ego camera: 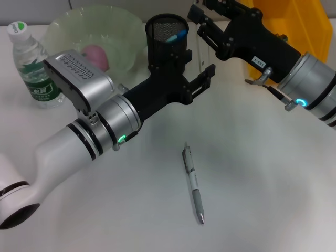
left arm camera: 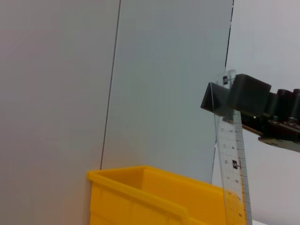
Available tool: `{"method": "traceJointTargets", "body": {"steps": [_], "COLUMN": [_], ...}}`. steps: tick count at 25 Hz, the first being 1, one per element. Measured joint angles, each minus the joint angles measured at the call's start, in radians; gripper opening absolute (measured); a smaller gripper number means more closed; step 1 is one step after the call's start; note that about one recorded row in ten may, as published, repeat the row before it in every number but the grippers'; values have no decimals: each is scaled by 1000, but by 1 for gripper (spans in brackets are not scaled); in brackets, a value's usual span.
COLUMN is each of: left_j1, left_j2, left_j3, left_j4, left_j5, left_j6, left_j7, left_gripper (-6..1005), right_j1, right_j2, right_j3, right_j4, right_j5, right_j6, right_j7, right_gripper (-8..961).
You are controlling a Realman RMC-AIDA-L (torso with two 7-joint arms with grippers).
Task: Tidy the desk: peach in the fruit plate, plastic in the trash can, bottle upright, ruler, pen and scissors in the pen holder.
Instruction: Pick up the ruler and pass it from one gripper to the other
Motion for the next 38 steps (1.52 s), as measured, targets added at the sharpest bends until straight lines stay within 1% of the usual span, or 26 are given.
{"method": "traceJointTargets", "body": {"steps": [1, 12, 28, 33, 36, 38], "left_j1": [0, 2, -3, 4, 5, 5], "left_j2": [0, 0, 0, 0, 0, 0], "left_j3": [-4, -53, -67, -85, -85, -85], "left_j4": [0, -20, -40, -40, -40, -39], "left_j5": [0, 2, 3, 3, 3, 11], "left_j6": [-2, -35, -55, -56, -56, -56], "left_j7": [0, 0, 1, 1, -6, -9], "left_gripper": [616, 621, 615, 546, 329, 250], "right_j1": [0, -1, -2, -5, -5, -5], "right_j2": [0, 0, 0, 0, 0, 0], "right_j3": [0, -2, -12, -15, -14, -14], "right_j4": [0, 1, 5, 2, 2, 1], "right_j5": [0, 25, 25, 25, 25, 25], "right_j6": [1, 14, 11, 10, 11, 12], "right_j7": [0, -26, -25, -25, -25, -24], "right_gripper": [402, 404, 407, 408, 409, 409]}}
